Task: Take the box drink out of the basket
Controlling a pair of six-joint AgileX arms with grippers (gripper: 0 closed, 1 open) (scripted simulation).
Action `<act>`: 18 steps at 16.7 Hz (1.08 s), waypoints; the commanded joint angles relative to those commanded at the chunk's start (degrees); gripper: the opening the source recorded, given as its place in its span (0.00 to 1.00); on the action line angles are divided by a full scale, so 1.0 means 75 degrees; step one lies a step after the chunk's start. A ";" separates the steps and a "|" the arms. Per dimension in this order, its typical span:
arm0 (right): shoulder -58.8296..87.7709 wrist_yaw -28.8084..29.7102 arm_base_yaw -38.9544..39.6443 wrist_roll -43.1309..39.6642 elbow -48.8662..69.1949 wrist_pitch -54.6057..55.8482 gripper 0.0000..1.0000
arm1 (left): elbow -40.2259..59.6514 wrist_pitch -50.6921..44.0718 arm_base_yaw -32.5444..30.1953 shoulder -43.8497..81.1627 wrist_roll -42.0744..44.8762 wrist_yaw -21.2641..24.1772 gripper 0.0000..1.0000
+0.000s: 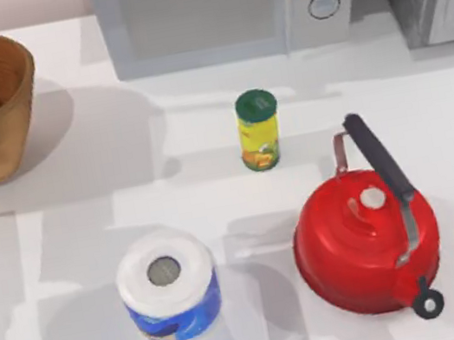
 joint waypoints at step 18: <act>0.0000 0.0000 0.0000 0.0000 0.0000 0.0000 1.00 | 0.1780 -0.4247 -0.0004 -0.2428 0.0023 -0.0051 0.00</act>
